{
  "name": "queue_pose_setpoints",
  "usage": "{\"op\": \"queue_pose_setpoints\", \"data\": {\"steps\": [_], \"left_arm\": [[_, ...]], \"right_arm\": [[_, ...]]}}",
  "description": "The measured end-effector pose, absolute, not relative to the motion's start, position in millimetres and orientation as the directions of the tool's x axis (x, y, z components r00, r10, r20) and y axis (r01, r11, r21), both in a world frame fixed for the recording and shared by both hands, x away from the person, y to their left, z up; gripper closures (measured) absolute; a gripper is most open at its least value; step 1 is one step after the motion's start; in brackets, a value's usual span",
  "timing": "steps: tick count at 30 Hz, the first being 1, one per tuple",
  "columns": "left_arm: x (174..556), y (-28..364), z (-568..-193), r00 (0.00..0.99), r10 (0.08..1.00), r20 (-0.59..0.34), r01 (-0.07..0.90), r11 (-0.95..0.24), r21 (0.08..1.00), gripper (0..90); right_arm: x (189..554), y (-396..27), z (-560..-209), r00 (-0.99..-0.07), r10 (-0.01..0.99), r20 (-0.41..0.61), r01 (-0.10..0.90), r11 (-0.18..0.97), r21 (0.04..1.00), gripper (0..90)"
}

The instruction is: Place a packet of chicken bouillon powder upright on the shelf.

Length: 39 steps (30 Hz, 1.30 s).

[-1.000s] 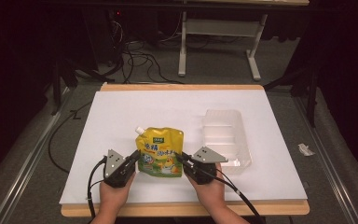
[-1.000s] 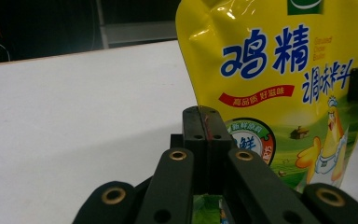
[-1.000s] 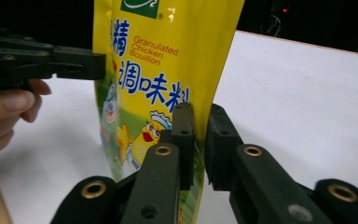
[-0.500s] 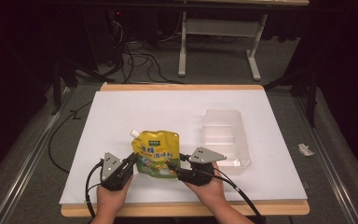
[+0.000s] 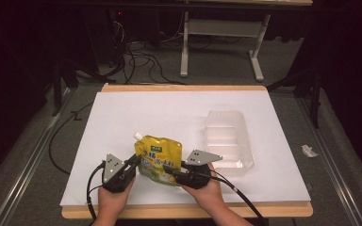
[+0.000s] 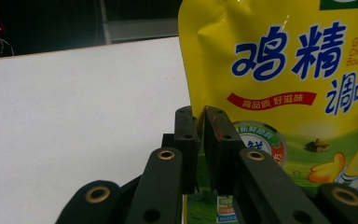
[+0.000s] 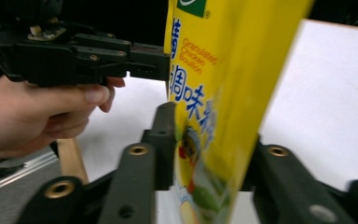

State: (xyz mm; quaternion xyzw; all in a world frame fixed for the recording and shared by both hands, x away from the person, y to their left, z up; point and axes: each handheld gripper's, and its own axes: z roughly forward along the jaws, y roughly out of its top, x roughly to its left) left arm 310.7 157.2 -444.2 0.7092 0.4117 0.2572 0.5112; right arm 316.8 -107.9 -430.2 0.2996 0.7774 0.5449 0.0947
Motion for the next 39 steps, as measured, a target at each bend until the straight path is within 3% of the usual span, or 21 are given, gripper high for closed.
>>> {"op": "queue_pose_setpoints", "data": {"steps": [4, 7, 15, 27, 39], "left_arm": [[311, 157, -444, 0.529, 0.847, -0.054, 0.322, -0.142, 0.936, 82.7], [312, 159, -443, 0.52, 0.851, -0.078, 0.33, -0.116, 0.937, 78.3], [313, 169, -441, 0.508, 0.85, -0.137, 0.343, -0.054, 0.938, 63.5], [313, 164, -441, 0.518, 0.851, -0.088, 0.331, -0.105, 0.938, 49.4], [317, 163, -444, 0.545, 0.831, -0.11, 0.375, -0.125, 0.919, 36.6]], "right_arm": [[320, -105, -429, -0.819, 0.542, 0.186, 0.367, 0.248, 0.896, 81.9], [322, -105, -427, -0.814, 0.544, 0.205, 0.388, 0.246, 0.888, 84.0], [323, -115, -417, -0.805, 0.567, 0.176, 0.36, 0.229, 0.904, 84.7], [315, -130, -402, -0.812, 0.567, 0.139, 0.312, 0.221, 0.924, 84.8], [314, -147, -390, -0.828, 0.548, 0.118, 0.281, 0.224, 0.933, 85.1]]}}
